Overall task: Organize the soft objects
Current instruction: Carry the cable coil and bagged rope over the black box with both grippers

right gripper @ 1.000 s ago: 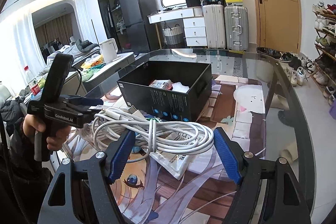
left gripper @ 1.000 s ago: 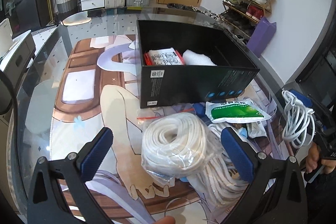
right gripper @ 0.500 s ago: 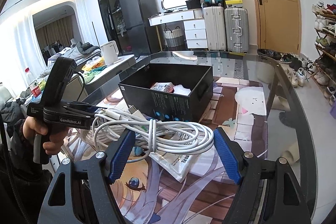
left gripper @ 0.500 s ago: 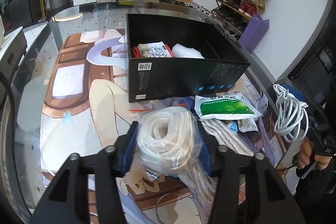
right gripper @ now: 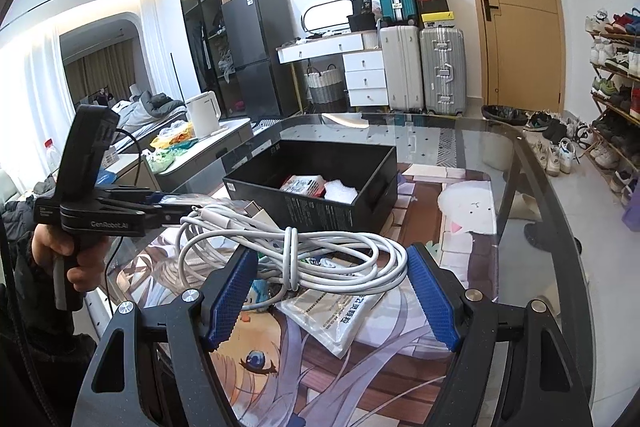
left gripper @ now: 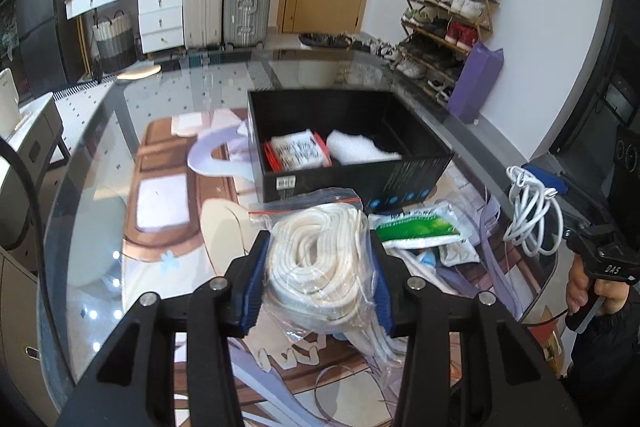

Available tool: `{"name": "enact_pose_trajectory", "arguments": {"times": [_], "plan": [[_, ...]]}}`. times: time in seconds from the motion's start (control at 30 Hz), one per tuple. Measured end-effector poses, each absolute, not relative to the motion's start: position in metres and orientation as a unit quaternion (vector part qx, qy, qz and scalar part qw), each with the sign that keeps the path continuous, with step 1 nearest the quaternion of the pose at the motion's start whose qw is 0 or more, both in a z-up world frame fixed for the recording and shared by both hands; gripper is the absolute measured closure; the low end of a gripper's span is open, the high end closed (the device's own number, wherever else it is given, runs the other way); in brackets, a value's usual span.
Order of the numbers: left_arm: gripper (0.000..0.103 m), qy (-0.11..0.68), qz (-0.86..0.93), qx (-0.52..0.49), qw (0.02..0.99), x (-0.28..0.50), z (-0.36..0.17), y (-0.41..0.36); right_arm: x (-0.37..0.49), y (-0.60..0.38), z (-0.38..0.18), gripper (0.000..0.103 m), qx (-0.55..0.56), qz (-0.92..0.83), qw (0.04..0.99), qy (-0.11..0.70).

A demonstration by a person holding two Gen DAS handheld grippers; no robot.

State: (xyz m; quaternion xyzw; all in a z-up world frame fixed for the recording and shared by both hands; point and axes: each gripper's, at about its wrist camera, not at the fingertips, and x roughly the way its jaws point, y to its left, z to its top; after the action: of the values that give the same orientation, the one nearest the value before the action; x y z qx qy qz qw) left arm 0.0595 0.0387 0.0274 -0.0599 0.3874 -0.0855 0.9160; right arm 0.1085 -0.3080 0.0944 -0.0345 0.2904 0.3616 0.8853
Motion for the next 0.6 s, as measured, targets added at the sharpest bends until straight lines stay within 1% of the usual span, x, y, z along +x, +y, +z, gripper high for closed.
{"name": "enact_pose_trajectory", "arguments": {"times": [0.4,0.6], "plan": [[0.059,0.308,-0.086,-0.062,0.946,0.050,0.060,0.042,0.112,-0.309,0.111,0.026,-0.024,0.324,0.906,0.271],[0.059,0.286,-0.078,-0.058,0.953,0.055,0.067,0.043,0.119,-0.298,0.119,0.026,-0.031,0.307,0.913,0.266]]}}
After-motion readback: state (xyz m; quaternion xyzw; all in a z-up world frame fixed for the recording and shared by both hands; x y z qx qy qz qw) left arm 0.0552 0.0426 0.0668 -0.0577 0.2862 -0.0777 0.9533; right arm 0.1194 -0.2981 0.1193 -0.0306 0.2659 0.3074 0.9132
